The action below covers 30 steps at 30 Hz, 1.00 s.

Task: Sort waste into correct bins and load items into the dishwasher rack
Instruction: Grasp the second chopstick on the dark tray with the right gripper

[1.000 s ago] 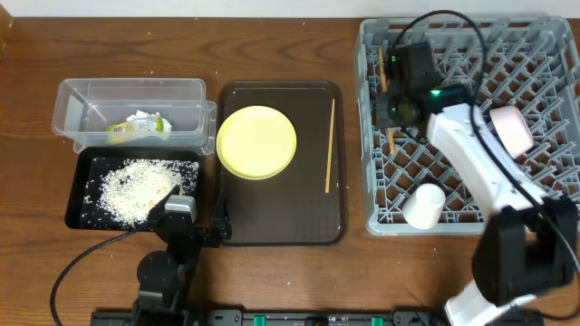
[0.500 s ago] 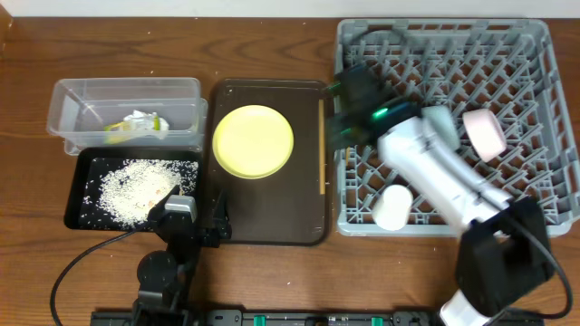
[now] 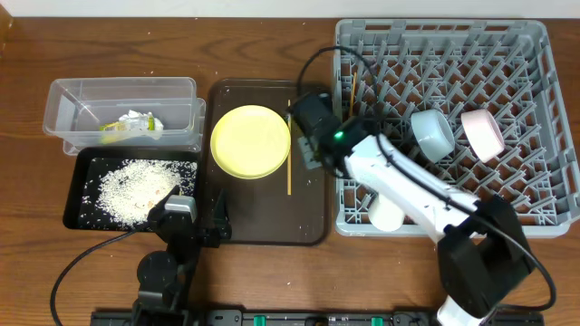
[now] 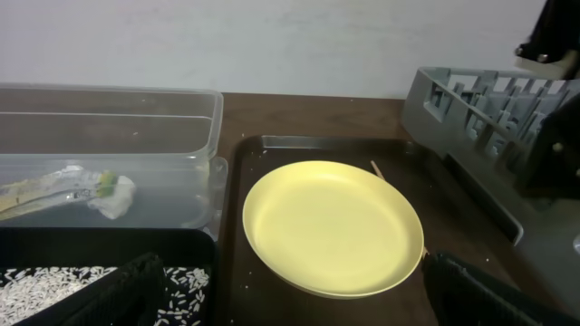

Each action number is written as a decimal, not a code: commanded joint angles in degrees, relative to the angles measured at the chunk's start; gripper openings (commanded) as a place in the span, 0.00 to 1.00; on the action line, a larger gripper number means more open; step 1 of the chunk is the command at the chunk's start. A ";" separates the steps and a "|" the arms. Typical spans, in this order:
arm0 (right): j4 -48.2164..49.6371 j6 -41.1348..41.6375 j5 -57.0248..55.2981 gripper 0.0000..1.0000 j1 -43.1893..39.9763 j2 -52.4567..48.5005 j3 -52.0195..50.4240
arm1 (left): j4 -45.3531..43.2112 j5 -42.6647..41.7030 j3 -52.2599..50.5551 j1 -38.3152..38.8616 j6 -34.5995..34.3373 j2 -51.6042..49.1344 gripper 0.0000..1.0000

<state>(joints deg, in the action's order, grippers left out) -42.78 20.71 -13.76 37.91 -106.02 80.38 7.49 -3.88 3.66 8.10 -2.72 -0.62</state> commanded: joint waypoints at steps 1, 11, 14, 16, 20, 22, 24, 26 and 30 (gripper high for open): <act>-1.95 1.90 -1.25 0.35 -4.61 -1.75 -0.63 | 0.52 0.46 -1.46 -0.02 0.57 0.39 0.93; -2.93 -4.98 7.23 0.36 -12.41 0.63 -0.66 | 0.52 0.46 -1.46 -0.02 0.55 0.39 0.93; -0.33 -7.52 10.86 0.41 -10.23 2.34 -0.66 | 0.52 0.46 -1.46 -0.02 0.57 0.39 0.93; 1.55 -7.34 12.96 0.42 -8.07 2.49 -0.66 | 0.52 0.46 -1.46 -0.02 0.57 0.39 0.93; 5.11 -1.57 13.77 0.37 -3.30 0.87 -0.66 | 0.52 0.46 -1.46 -0.02 0.57 0.39 0.93; 7.52 1.14 13.38 0.32 -0.96 -0.87 -0.66 | 0.52 0.46 -1.46 -0.02 0.57 0.39 0.93; 9.27 4.98 10.08 0.26 0.90 -3.23 -0.66 | 0.52 0.46 -1.46 -0.02 0.57 0.39 0.93; 10.62 8.70 4.42 0.23 2.05 -6.08 -0.66 | 0.52 0.46 -1.46 -0.02 0.57 0.39 0.93; 15.26 9.05 4.74 0.22 2.93 -10.91 -0.66 | 0.52 0.46 -1.46 -0.02 0.57 0.39 0.93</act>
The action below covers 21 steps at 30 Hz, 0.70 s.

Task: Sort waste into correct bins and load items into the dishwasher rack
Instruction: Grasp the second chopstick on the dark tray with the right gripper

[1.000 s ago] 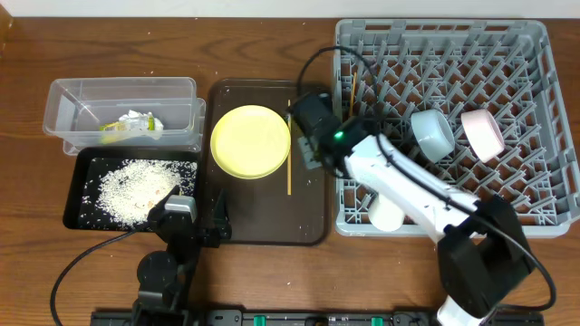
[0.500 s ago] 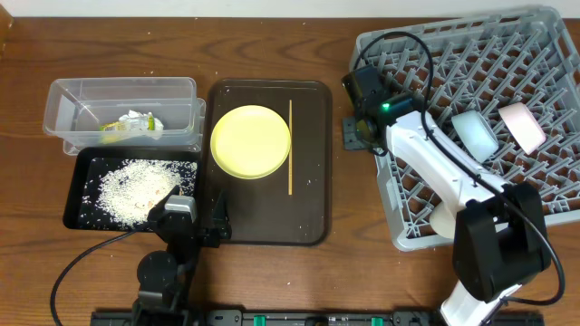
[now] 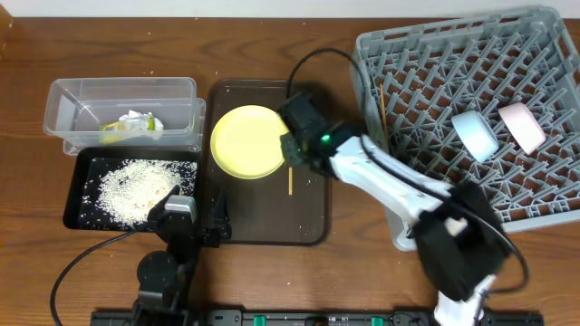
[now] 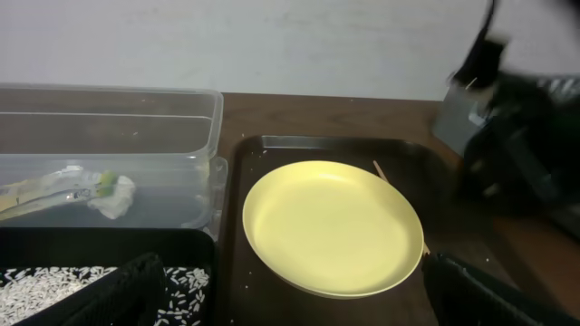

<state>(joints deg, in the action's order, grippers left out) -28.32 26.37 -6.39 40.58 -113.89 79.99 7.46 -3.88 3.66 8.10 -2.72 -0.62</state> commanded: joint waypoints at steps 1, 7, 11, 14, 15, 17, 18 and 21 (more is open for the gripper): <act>1.09 3.37 -0.09 0.22 0.35 -3.93 -0.26 | 0.57 0.46 -1.46 -0.02 0.57 0.39 0.93; 0.52 1.86 8.15 0.29 2.19 -6.25 -0.28 | 0.55 0.46 -1.46 -0.02 0.57 0.39 0.93; -1.27 2.38 5.49 0.27 3.39 -8.04 -0.28 | 0.55 0.46 -1.46 -0.02 0.57 0.39 0.94; -3.76 2.95 3.74 0.28 3.41 -8.87 -0.28 | 0.55 0.46 -1.46 -0.02 0.57 0.39 0.93; -4.04 2.84 3.63 0.30 3.32 -8.85 -0.28 | 0.55 0.46 -1.46 -0.02 0.57 0.39 0.93; -3.82 1.90 3.89 0.33 3.26 -8.28 -0.24 | 0.55 0.46 -1.46 -0.02 0.57 0.39 0.93; -3.80 0.63 5.05 0.33 3.28 -7.63 -0.11 | 0.55 0.46 -1.46 -0.02 0.57 0.39 0.93; -3.72 -3.02 9.07 0.35 3.28 -5.16 -0.04 | 0.55 0.46 -1.46 -0.02 0.57 0.39 0.93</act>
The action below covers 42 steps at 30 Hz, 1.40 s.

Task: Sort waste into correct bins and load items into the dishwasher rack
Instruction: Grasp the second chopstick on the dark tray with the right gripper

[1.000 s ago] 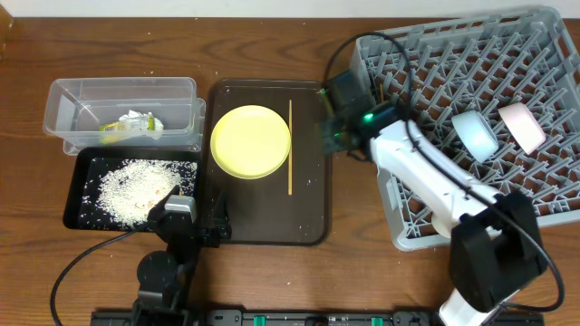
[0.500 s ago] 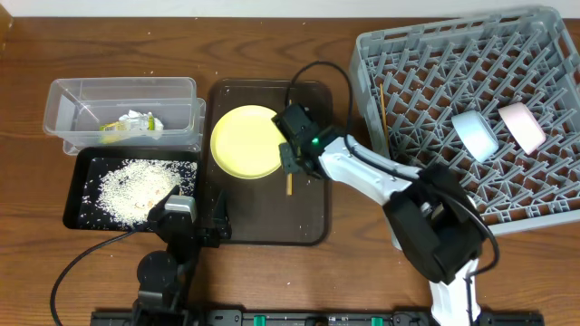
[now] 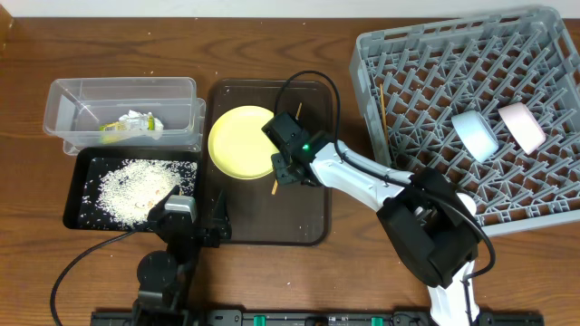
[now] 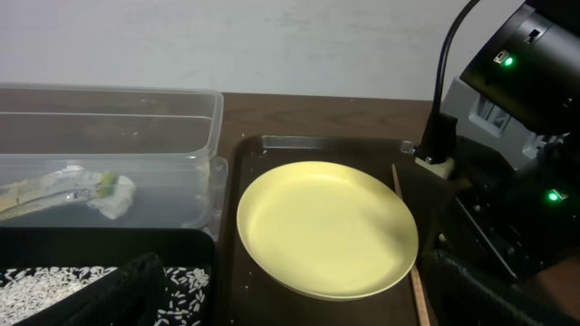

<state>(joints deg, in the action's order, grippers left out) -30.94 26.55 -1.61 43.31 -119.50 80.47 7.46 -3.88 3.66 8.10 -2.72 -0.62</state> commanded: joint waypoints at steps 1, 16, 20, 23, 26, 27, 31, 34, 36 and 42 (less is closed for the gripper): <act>-1.33 -3.61 5.03 0.35 0.55 1.40 -0.52 | 0.55 0.46 -1.46 -0.02 0.57 0.39 0.93; -3.21 -0.68 5.09 0.40 2.78 -0.63 -0.57 | 0.57 0.46 -1.46 -0.02 0.57 0.39 0.93; -3.58 0.44 4.59 0.38 2.95 -4.26 -0.57 | 0.55 0.46 -1.46 -0.02 0.57 0.39 0.93; -6.49 0.92 2.71 0.32 2.54 -4.24 -0.57 | 0.55 0.46 -1.46 -0.02 0.57 0.39 0.93; -9.18 1.31 -1.81 0.23 1.77 -2.89 -0.55 | 0.55 0.46 -1.46 -0.02 0.57 0.39 0.93; -9.88 1.44 -3.54 0.22 1.46 -2.32 -0.55 | 0.55 0.46 -1.46 -0.02 0.57 0.39 0.93; -11.67 2.34 -6.03 0.23 -0.26 0.94 -0.55 | 0.55 0.46 -1.46 -0.02 0.57 0.39 0.93; -8.57 -7.69 5.44 0.34 -0.48 3.17 -0.55 | 0.55 0.46 -1.46 -0.02 0.57 0.39 0.93; -7.13 -11.52 11.32 0.37 0.07 4.33 -0.55 | 0.55 0.46 -1.46 -0.02 0.57 0.39 0.93; -5.90 -7.96 12.11 0.45 2.91 5.25 -0.55 | 0.55 0.46 -1.46 -0.02 0.57 0.39 0.93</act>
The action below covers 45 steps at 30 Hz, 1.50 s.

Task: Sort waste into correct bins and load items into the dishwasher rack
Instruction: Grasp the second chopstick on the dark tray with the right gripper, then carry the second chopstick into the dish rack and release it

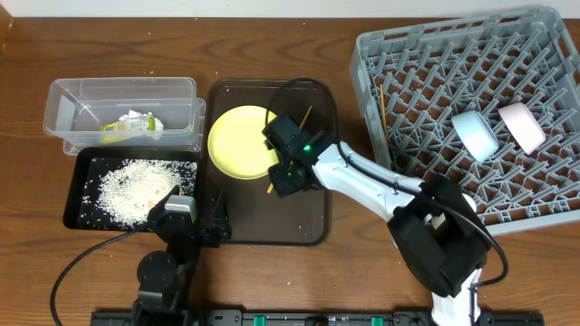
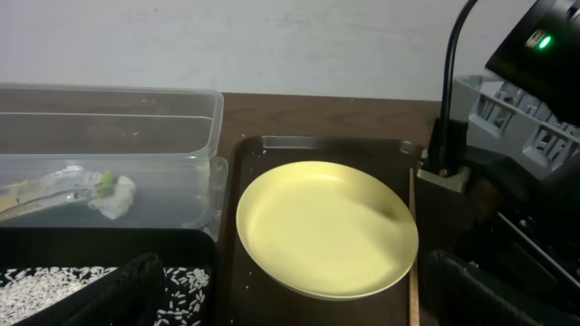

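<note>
A yellow plate [image 1: 237, 143] lies on the brown tray [image 1: 272, 226], also seen as plate [image 2: 324, 226] from the left wrist. A wooden chopstick [image 1: 271, 186] slants along the plate's right edge. My right gripper [image 1: 284, 172] sits over its middle, shut on the chopstick, and the fingers are hidden under the wrist. My left gripper [image 2: 299, 303] stands open at the near edge, its fingers [image 2: 127, 290] empty. The grey dishwasher rack [image 1: 426, 54] holds a blue bowl [image 1: 475, 134], a pink bowl [image 1: 518, 125] and another chopstick [image 1: 384, 101].
A clear bin [image 1: 91, 95] with wrappers stands at the far left. In front of it is a black tray [image 1: 77, 213] of spilled rice. The right arm's cable arcs over the brown tray. The rack sits askew at the right.
The chopstick has tilted a little more, its far end now further right. My right gripper has turned slightly and stays over it. The left arm has not moved.
My right gripper was at the rack's left edge while the chopstick lay straight beside the plate. Then the rack stood shifted right and askew, with the gripper over the chopstick's far end. Later it sat on the chopstick, which had tilted, as now.
</note>
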Each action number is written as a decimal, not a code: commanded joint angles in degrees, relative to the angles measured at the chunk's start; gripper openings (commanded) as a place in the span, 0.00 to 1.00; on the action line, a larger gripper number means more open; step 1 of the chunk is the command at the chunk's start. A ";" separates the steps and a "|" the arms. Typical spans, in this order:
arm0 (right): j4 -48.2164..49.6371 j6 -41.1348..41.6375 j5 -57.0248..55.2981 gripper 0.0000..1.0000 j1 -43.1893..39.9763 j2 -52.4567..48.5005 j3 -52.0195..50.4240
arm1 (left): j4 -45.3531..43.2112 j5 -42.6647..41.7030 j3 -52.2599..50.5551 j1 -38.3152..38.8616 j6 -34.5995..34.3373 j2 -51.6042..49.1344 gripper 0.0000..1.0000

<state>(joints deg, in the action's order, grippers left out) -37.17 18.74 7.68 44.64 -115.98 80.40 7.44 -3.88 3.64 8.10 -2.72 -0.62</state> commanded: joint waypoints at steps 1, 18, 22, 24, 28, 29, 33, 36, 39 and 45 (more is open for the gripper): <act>0.57 1.33 1.68 0.45 1.95 1.51 -0.48 | 0.57 0.46 -1.44 -0.02 0.57 0.39 0.93; 3.50 11.26 -9.16 0.48 3.43 -7.32 -0.50 | 0.57 0.46 -1.44 -0.02 0.57 0.39 0.93; 2.10 11.45 -9.44 0.42 2.91 -6.99 -0.48 | 0.57 0.46 -1.44 -0.02 0.57 0.39 0.93; 0.50 11.47 -10.12 0.36 1.99 -6.47 -0.48 | 0.57 0.46 -1.44 -0.02 0.57 0.39 0.93; -3.37 11.85 -11.50 0.33 -0.39 -4.98 -0.48 | 0.57 0.46 -1.44 -0.02 0.57 0.39 0.94; -4.46 12.48 -12.00 0.34 -1.20 -4.57 -0.48 | 0.59 0.46 -1.44 -0.02 0.57 0.39 0.93; -5.84 13.40 -12.44 0.39 -4.70 -4.22 -0.48 | 0.57 0.46 -1.44 -0.02 0.57 0.39 0.93; -3.34 10.45 -11.76 0.34 -7.56 -4.22 -0.48 | 0.57 0.46 -1.44 -0.02 0.57 0.39 0.93; -1.29 5.49 -10.40 0.17 -9.25 -4.26 -0.48 | 0.57 0.46 -1.44 -0.02 0.57 0.39 0.93; -2.32 5.38 -8.90 0.01 -9.01 -4.13 -0.46 | 0.57 0.46 -1.44 -0.02 0.57 0.39 0.93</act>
<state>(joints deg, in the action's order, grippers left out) -38.46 26.06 -2.20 35.07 -119.09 81.14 7.44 -3.88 3.64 8.10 -2.72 -0.62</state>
